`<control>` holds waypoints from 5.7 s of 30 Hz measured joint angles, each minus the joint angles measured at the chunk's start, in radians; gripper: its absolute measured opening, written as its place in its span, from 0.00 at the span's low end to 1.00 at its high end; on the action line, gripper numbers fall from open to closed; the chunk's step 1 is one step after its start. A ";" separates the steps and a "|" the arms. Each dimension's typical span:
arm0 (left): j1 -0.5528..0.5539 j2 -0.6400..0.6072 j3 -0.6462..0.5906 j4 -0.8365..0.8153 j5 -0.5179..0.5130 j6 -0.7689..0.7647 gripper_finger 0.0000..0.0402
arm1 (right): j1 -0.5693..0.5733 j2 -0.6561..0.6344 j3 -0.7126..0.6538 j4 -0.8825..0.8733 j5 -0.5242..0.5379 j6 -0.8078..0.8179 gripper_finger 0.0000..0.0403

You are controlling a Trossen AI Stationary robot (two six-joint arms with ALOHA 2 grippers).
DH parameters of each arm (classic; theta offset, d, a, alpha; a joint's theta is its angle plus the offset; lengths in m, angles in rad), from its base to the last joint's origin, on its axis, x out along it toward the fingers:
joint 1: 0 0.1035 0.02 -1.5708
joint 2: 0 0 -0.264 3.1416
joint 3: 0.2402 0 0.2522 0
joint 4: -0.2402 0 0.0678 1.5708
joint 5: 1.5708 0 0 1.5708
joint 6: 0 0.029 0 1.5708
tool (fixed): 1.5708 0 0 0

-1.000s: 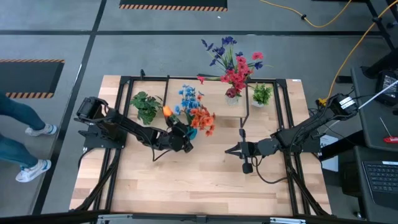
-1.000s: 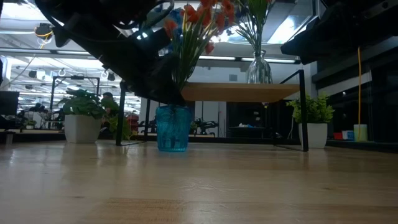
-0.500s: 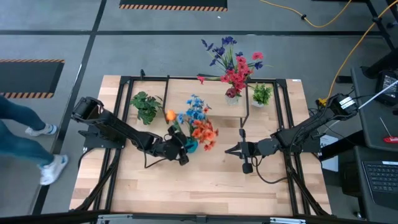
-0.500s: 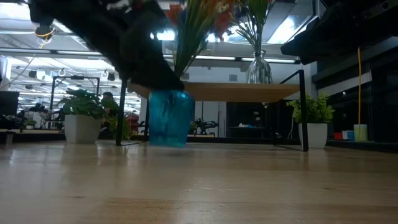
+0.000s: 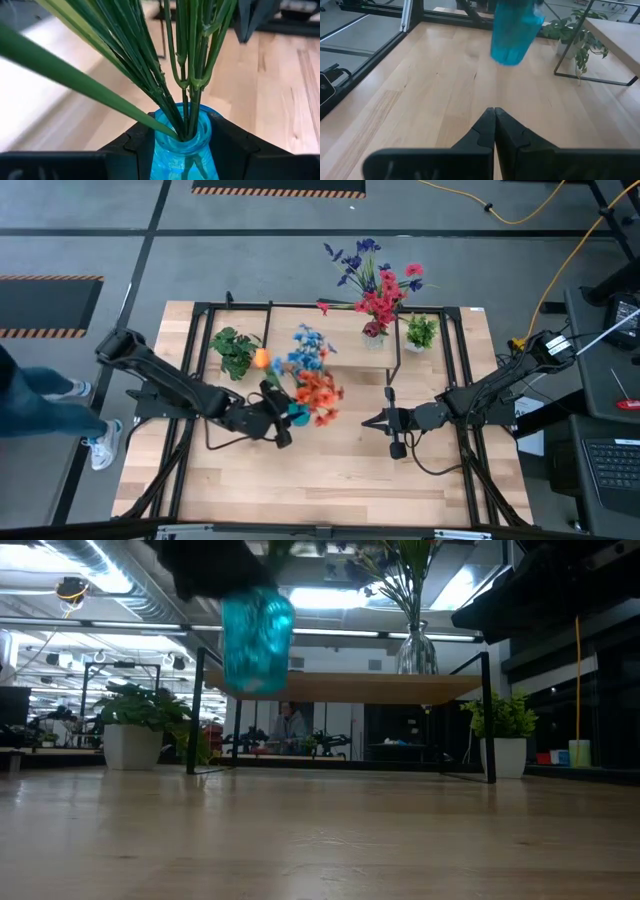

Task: Pick and place flowers into a vace then onto a shelf
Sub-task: Put the blue vase on the shelf, then return to Home Position

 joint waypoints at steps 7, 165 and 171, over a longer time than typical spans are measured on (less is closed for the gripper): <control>-0.011 -0.103 0.000 -0.038 -0.096 0.013 0.37 | 0.000 0.000 0.000 -0.009 0.000 -0.001 0.02; 0.141 -0.792 -0.651 0.412 0.371 0.500 0.00 | -0.142 -0.548 -0.130 -0.215 -0.050 -0.054 0.00; 0.234 -0.888 -0.820 0.590 0.464 0.482 0.00 | -0.169 -0.618 -0.239 -0.098 -0.100 -0.106 0.00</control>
